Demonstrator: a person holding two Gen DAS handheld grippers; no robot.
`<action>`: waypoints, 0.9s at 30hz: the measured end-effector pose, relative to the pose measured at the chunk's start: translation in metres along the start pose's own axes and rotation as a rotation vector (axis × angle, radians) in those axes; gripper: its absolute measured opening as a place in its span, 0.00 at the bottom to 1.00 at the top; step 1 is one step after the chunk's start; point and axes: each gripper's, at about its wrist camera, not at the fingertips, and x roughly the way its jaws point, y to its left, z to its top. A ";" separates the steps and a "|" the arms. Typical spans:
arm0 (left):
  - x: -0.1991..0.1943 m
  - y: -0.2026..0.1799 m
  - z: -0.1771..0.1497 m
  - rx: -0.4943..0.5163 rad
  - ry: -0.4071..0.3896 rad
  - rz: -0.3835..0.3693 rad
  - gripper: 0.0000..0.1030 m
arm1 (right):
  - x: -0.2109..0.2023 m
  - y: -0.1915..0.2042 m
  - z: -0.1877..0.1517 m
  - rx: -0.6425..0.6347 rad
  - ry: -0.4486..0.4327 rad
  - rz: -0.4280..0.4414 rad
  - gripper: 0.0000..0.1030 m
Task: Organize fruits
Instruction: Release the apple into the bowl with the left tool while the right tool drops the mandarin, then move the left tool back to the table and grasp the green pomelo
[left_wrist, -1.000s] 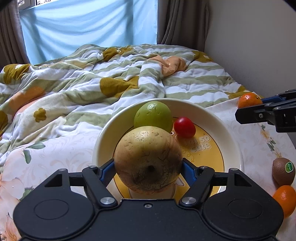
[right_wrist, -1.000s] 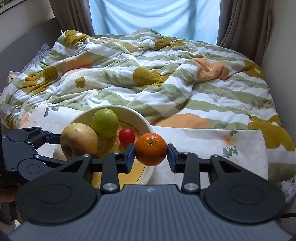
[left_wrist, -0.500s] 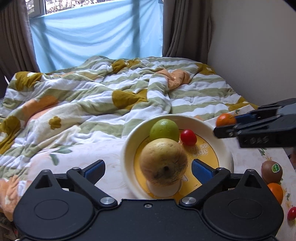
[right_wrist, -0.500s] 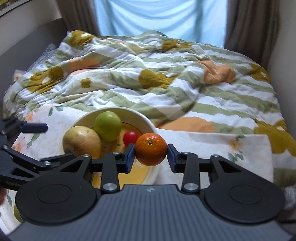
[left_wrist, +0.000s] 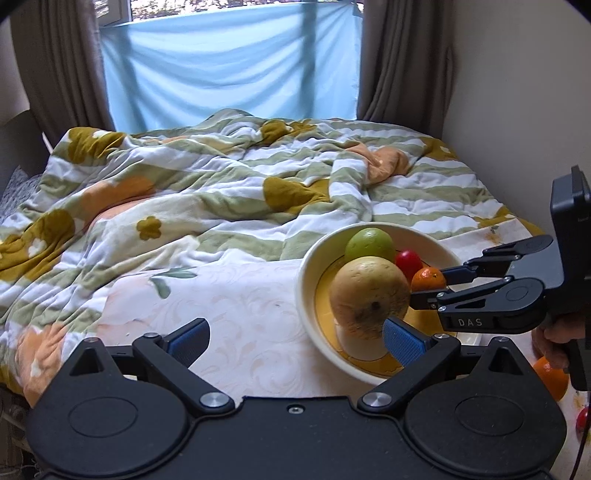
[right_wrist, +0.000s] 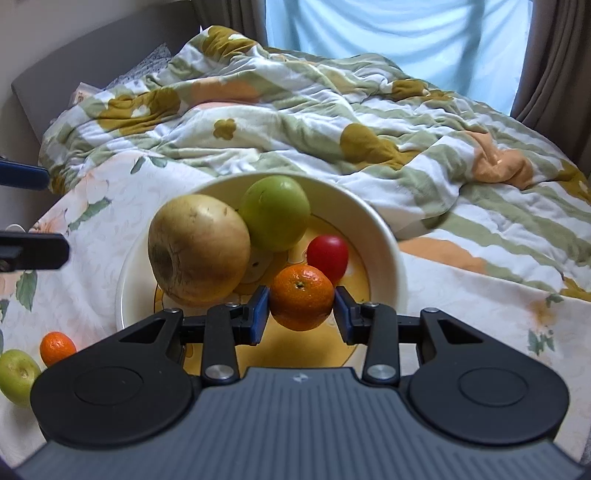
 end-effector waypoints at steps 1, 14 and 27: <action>-0.002 0.001 0.000 -0.003 -0.002 0.002 0.99 | 0.001 0.001 -0.001 -0.004 0.000 0.001 0.52; -0.033 0.019 -0.001 -0.029 -0.046 0.014 0.99 | -0.030 0.011 -0.005 -0.067 -0.033 -0.085 1.00; -0.096 0.005 0.006 0.007 -0.183 0.026 0.99 | -0.112 0.024 -0.005 -0.012 -0.132 -0.149 1.00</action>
